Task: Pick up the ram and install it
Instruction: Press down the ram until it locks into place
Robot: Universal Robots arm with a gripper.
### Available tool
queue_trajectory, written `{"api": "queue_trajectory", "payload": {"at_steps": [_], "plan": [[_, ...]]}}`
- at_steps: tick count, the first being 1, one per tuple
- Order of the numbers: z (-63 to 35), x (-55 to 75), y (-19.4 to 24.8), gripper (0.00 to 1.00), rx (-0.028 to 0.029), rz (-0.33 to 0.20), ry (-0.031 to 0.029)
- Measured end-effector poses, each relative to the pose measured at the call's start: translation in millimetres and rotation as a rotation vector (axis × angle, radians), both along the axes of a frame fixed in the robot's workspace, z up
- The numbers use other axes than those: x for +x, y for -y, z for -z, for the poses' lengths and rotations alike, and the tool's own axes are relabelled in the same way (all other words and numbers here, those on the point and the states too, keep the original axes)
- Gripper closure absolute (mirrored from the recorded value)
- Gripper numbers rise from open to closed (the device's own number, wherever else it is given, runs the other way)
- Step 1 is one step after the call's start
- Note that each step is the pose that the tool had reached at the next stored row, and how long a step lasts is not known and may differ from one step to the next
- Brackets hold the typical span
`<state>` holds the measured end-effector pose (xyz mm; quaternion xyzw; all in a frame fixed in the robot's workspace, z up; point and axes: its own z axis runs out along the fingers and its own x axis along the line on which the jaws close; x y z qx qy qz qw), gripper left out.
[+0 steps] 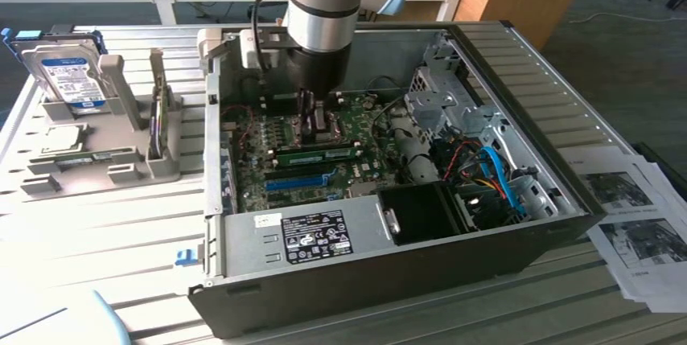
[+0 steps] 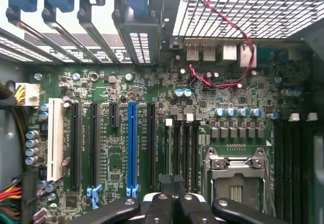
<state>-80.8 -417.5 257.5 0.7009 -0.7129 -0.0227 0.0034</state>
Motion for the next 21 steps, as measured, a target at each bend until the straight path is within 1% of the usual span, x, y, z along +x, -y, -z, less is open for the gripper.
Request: {"api": "queue_trajectory", "payload": {"at_steps": [8,21], "plan": [[-15.0,0.0,0.0,0.91,-0.0001,0.0,0.0],[-45.2,0.0,0.0,0.91,-0.0001,0.0,0.0]]}}
